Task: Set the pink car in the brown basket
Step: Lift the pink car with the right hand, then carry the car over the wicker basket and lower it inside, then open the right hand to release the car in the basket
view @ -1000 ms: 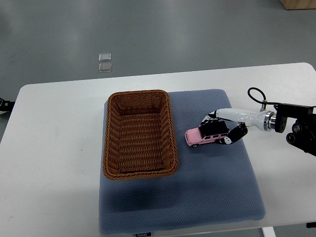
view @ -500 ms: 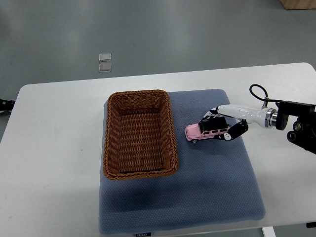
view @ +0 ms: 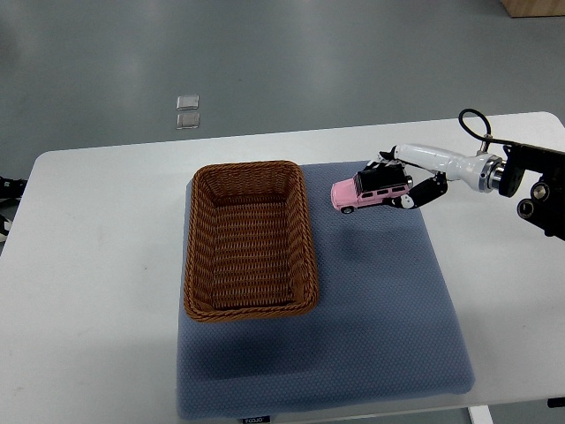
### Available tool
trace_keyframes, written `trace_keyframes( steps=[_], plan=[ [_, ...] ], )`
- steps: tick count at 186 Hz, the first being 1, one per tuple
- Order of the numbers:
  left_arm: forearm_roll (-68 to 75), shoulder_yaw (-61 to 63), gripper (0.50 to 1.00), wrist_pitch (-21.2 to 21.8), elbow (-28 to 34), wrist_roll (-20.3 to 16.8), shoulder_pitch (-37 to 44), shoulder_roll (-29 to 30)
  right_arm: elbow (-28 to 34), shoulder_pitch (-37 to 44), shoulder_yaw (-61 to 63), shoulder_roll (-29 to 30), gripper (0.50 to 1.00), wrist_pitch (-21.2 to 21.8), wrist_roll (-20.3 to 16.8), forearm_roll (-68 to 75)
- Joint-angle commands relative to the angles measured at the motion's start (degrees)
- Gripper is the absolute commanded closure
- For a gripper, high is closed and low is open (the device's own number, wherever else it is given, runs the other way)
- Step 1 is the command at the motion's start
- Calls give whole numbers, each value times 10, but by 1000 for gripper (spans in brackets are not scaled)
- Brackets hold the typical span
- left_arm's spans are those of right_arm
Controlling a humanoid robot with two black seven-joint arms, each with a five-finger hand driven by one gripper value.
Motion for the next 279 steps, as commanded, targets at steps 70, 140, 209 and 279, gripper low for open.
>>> trace_keyframes(
  steps=[70,140,209,279],
  plan=[
    [0,0,500,0,0,0,0,0,-8,70,8,86,1000,15,-27,61],
    [0,0,500,0,0,0,0,0,-43,65,-3,205,1000,8,-53,52],
    [0,0,500,0,0,0,0,0,-68,38,-32,232,981,-9,-52,53],
    [0,0,500,0,0,0,0,0,-67,33,-21,227,591,-36,-50,75]
  ],
)
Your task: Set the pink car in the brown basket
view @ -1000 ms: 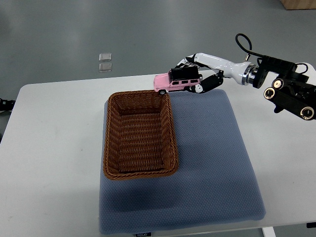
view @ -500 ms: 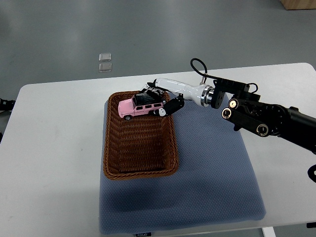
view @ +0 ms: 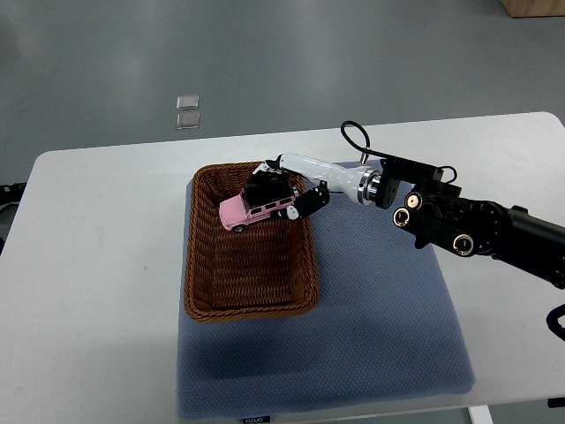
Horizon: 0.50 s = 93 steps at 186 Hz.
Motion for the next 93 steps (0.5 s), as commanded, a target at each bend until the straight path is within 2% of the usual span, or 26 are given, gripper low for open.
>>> trace_keyframes(
  steps=[1,35,80,93],
  plan=[
    [0,0,500,1,0,0,0,0,0,0,1,-5,589,-19,0,9],
    [0,0,500,0,0,0,0,0,0,-2,3,-35,589,-33,-1,38],
    [0,0,500,1,0,0,0,0,-8,-1,39,-74,589,-25,-5,237],
    [0,0,500,0,0,0,0,0,-12,-2,45,-83,589,-24,-24,301]
  ],
)
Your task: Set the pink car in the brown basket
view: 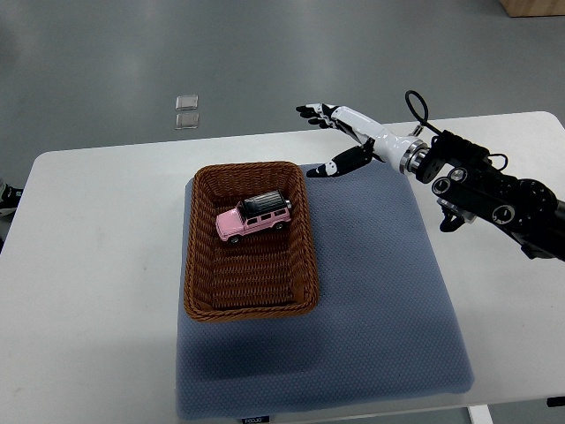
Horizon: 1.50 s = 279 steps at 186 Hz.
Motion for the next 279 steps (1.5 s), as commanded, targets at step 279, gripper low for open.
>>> trace_keyframes(
  steps=[279],
  plan=[
    [0,0,500,1,0,0,0,0,-93,-89,146,15,585,111,-154,500]
  ],
)
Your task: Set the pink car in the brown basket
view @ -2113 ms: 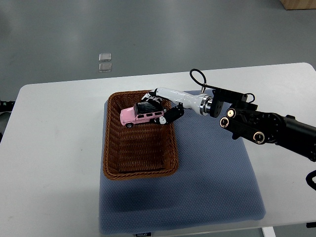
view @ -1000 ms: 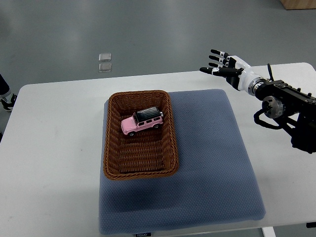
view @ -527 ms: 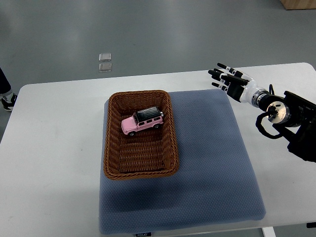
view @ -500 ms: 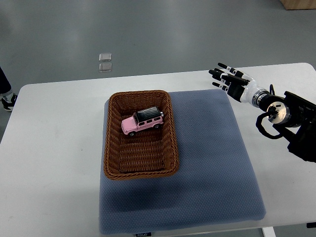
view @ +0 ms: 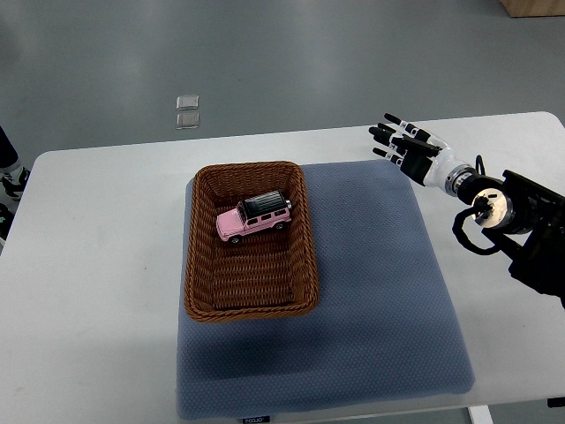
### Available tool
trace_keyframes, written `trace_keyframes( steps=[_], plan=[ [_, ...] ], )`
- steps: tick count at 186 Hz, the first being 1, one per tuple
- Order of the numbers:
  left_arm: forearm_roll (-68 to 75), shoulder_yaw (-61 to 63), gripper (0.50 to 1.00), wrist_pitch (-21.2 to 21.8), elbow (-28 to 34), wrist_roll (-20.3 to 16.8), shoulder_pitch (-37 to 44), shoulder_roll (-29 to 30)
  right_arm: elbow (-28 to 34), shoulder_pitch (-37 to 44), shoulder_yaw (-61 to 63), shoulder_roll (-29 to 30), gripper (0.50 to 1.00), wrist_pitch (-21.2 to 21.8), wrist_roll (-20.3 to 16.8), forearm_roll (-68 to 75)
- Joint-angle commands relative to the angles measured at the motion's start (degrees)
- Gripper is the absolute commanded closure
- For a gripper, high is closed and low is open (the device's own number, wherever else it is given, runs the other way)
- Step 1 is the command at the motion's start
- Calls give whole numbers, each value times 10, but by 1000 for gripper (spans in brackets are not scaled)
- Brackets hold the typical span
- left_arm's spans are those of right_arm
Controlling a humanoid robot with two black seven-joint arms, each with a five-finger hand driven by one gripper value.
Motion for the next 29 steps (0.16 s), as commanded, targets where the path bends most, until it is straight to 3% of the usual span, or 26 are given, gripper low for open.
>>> trace_keyframes(
  steps=[1,29],
  plan=[
    [0,0,500,0,0,0,0,0,0,-1,10,0,585,7,1,3],
    [0,0,500,0,0,0,0,0,0,-2,25,0,579,7,1,2]
  ],
)
